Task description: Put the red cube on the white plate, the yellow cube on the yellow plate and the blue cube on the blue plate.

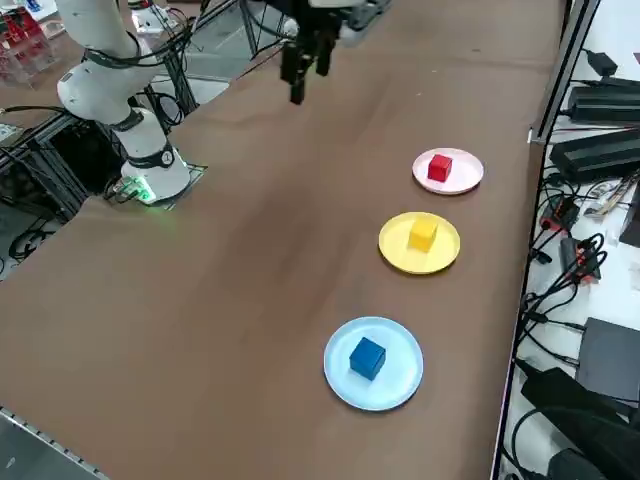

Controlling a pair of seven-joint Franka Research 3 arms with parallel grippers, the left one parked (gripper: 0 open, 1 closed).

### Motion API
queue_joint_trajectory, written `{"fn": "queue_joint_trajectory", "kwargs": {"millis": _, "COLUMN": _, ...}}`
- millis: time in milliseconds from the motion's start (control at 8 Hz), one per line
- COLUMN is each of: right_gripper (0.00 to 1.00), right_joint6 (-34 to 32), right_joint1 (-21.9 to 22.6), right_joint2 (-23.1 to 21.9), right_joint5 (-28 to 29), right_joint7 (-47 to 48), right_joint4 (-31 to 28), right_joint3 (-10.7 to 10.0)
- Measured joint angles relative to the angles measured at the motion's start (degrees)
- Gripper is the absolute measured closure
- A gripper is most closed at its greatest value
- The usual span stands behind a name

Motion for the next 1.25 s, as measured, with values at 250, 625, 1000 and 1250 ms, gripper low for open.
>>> {"fn": "queue_joint_trajectory", "kwargs": {"millis": 250, "right_gripper": 0.00, "right_joint6": 14.2, "right_joint1": -0.9, "right_joint2": -9.6, "right_joint5": -0.6, "right_joint7": -0.1, "right_joint4": -15.8, "right_joint3": 0.1}}
{"fn": "queue_joint_trajectory", "kwargs": {"millis": 625, "right_gripper": 0.00, "right_joint6": 23.5, "right_joint1": 4.8, "right_joint2": -19.5, "right_joint5": -6.4, "right_joint7": 0.2, "right_joint4": -28.4, "right_joint3": 1.6}}
{"fn": "queue_joint_trajectory", "kwargs": {"millis": 1000, "right_gripper": 0.00, "right_joint6": 21.8, "right_joint1": 5.7, "right_joint2": -21.6, "right_joint5": -7.3, "right_joint7": 0.0, "right_joint4": -28.0, "right_joint3": 2.2}}
{"fn": "queue_joint_trajectory", "kwargs": {"millis": 1250, "right_gripper": 0.00, "right_joint6": 20.7, "right_joint1": 5.7, "right_joint2": -21.6, "right_joint5": -7.3, "right_joint7": 0.0, "right_joint4": -28.0, "right_joint3": 2.2}}
